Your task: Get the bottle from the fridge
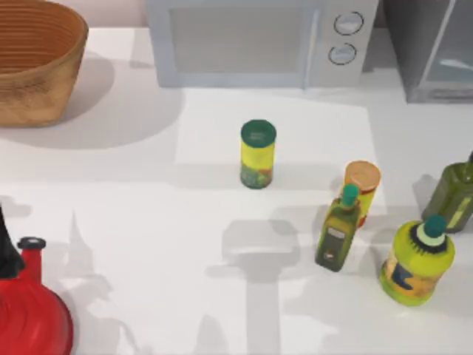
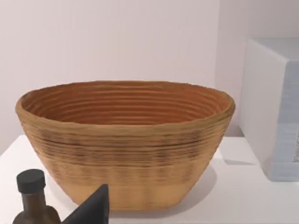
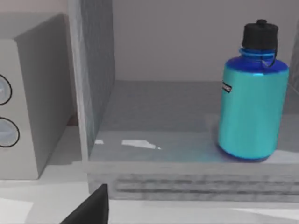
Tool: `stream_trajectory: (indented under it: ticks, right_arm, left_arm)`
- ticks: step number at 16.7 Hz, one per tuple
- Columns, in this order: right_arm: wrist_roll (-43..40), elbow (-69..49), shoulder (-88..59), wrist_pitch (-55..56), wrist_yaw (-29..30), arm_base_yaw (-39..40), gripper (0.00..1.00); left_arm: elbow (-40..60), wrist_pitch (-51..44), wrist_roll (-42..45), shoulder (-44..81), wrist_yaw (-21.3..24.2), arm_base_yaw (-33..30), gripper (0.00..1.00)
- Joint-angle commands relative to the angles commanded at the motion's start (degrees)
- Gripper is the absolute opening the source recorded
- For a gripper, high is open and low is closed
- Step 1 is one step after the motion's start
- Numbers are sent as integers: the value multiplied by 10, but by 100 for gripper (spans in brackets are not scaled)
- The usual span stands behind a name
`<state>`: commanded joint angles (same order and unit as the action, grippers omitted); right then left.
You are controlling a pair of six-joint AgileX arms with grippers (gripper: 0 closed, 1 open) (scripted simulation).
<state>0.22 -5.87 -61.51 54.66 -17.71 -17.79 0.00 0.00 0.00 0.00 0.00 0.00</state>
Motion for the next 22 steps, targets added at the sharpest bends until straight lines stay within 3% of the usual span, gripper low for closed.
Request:
stream_trajectory:
  ticks: [10,18,22]
  right_arm:
    - [8,-42,-385,352,-109,-118,100]
    - [8,-46,-412,379,-116,-125,100]
    - [2,-110,-449,354,-93,-110,100]
  left_arm:
    - [0,0,0,0,0,0,100]
    - [0,0,0,0,0,0,100]
    - [0,0,0,0,0,0,100]
